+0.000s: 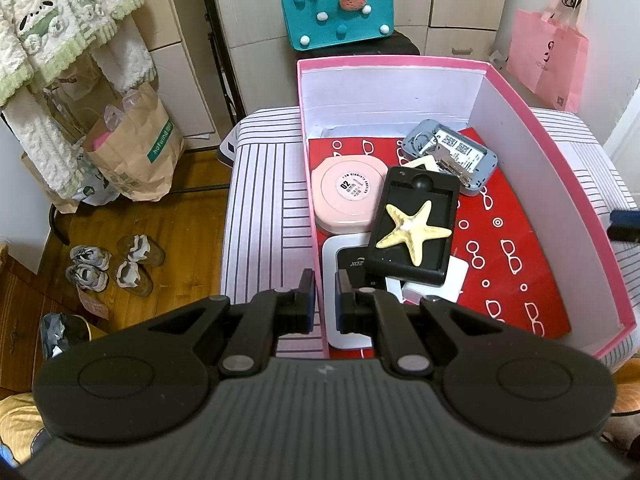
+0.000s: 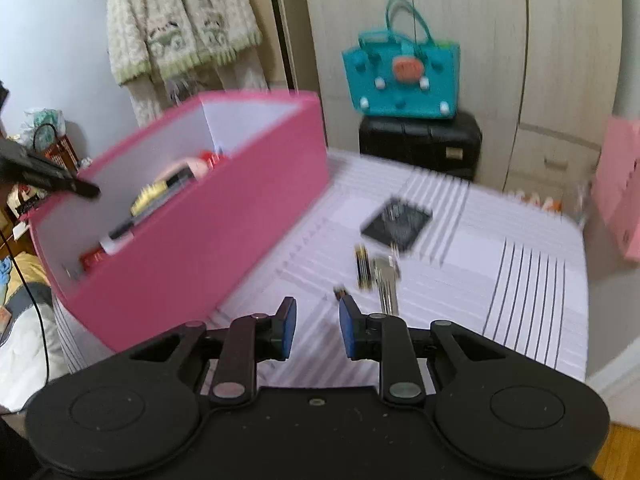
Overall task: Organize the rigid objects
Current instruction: 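Grasp a gold AA battery with the right gripper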
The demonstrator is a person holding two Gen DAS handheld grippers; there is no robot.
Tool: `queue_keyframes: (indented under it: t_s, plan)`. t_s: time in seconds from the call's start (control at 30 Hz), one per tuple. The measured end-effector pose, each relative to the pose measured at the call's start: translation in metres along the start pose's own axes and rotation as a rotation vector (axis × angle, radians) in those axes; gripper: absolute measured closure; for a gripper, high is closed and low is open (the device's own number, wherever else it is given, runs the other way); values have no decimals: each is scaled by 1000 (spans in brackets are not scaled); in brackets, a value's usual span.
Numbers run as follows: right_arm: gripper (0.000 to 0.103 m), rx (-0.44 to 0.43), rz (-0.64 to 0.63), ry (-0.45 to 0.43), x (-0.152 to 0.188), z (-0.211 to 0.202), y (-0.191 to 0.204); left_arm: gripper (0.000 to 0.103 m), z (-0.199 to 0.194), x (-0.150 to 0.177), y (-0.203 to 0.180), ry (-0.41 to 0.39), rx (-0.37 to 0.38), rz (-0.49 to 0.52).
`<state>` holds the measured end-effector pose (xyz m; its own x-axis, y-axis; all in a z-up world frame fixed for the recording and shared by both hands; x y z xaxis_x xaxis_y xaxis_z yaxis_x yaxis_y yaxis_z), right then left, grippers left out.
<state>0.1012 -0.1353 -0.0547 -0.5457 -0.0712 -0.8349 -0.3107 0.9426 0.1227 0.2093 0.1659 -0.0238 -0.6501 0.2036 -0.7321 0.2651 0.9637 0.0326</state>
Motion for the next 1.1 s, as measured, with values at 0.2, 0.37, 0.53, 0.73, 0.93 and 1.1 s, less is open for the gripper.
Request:
queue_keyframes:
  t_s: [0.2, 0.37, 0.53, 0.73, 0.93, 1.1]
  plan:
    - [73, -15, -69, 23, 17, 16, -5, 96, -1, -1, 2, 4, 1, -12]
    - [59, -30, -68, 3, 13, 26, -12, 96, 0, -1, 0, 5, -3, -16]
    - [59, -18, -75, 11, 13, 39, -16, 96, 0, -1, 0, 5, -4, -20]
    - [59, 2, -152, 28, 17, 49, -15, 95, -1, -2, 1, 7, -6, -17]
    - [59, 0, -166, -12, 14, 45, -11, 95, -2, -3, 2, 4, -4, -18]
    - [80, -16, -203, 16, 18, 49, -5, 95, -3, -3, 3, 2, -4, -17]
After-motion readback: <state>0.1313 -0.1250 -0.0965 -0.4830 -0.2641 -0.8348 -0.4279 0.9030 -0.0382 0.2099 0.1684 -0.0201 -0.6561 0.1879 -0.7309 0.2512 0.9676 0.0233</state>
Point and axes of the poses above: each gripper's, at about its wrist camera, not at the fingertips, and z roughly the way its jaws point, y to its left, x to its underside, the point moved 4 cm from there along z, roughly the way its jaws point, and after that the axes turned 13 degrees about -y, right-handed, at the moved point
